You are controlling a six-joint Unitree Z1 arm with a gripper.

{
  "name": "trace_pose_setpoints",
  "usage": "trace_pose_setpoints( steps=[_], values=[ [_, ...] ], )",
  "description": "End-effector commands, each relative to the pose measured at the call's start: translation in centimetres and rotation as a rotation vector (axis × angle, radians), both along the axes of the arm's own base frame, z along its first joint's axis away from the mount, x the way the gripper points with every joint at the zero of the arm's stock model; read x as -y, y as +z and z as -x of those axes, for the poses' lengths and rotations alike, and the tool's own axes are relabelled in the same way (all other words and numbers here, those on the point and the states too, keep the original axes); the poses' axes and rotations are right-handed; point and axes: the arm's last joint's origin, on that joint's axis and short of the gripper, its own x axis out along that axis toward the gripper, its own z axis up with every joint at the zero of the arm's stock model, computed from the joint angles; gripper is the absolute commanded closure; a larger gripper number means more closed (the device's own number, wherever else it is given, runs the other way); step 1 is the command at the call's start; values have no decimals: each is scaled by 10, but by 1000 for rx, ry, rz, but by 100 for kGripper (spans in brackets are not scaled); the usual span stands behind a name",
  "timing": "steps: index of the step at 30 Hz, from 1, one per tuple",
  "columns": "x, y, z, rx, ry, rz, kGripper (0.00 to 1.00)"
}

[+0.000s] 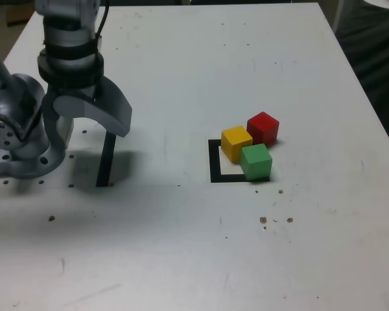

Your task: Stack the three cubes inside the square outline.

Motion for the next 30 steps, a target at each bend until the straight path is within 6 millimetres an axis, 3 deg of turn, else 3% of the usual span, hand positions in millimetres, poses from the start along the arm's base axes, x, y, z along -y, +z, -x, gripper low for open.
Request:
trace_pose_setpoints(
  steps=[1, 18, 30],
  values=[
    [0, 2, 0, 5, 2, 1, 1],
    [0, 3, 0, 2, 0, 1, 1],
    [13, 13, -20, 13, -50, 5, 0]
  ],
)
